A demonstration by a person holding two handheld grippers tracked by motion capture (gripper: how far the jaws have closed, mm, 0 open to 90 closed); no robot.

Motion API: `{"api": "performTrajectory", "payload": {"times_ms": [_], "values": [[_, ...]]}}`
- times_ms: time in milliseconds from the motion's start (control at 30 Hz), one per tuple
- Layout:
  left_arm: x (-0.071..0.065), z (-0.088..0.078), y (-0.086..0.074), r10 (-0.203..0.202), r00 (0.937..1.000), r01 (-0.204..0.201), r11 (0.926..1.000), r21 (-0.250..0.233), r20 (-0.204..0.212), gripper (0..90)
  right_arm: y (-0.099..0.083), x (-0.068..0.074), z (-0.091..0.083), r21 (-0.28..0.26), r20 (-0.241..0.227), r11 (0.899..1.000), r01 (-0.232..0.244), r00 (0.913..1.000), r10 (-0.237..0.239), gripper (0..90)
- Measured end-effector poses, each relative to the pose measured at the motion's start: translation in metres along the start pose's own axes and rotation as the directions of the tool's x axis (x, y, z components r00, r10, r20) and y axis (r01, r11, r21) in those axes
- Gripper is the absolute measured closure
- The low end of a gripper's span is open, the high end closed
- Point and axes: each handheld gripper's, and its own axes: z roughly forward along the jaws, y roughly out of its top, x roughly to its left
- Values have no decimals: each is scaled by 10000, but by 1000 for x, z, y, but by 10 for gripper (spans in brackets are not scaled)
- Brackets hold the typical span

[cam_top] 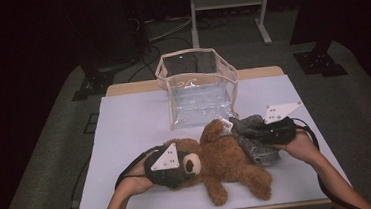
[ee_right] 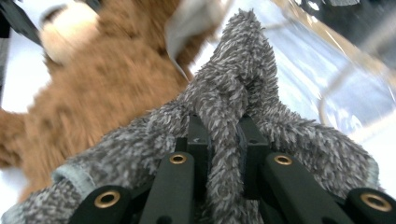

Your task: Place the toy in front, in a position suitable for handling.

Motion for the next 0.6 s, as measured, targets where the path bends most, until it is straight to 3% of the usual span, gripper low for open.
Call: {"api": "performTrajectory", "payload": {"times_ms": [167,267,367,500,600], "values": [[1,1,1,2,10000,-2,10000,43,9,365,-23,-8,-15,-84,280,9977,-670,9973,672,785],[1,1,2,3,10000,-3,10000,65,13,365,-14,-2,-17,-203,215,9988,-439,9988,443,785],[1,1,2,-1,10000,1,10000,84,-2,365,2,9,-12,-516,-210,9987,-53,9998,42,785],[1,1,1,-17,10000,18,10000,74,-5,367,11,22,-1,-383,-486,9982,462,9977,-480,785],[1,1,1,-45,10000,45,10000,-3,-23,369,-4,18,-3,-374,-487,9993,69,9988,-87,786]]}}
